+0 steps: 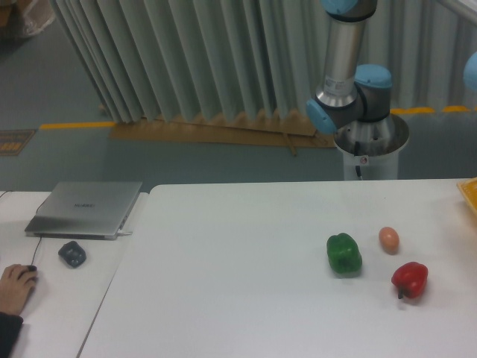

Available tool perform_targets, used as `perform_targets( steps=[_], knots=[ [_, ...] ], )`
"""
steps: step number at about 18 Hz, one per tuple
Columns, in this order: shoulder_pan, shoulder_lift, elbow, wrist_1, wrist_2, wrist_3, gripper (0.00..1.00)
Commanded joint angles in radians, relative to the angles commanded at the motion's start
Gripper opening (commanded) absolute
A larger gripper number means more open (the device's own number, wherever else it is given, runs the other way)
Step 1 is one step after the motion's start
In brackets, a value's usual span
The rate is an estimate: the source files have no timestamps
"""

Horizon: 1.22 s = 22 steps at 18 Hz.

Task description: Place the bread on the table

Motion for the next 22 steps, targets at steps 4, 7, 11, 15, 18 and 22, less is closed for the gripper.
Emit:
perform_targets(
  steps=[4, 7, 11, 15, 18, 22],
  knots=[
    [0.0, 0.0, -0.002, 0.0, 0.002, 0.002, 1.0],
    [-0.002, 0.002, -0.002, 0.0, 0.002, 0.002, 1.0],
    [-0.002, 0.002, -0.002, 0.0, 0.002, 0.002, 1.0],
    [0.018, 0.006, -0.029, 0.02, 0.041, 0.079, 1.0],
    [0.028, 0.009, -0.077, 0.098, 0.141, 0.211, 1.0],
    [0.035, 0.014, -0.1, 0.118, 0.141, 0.131, 1.0]
  ],
)
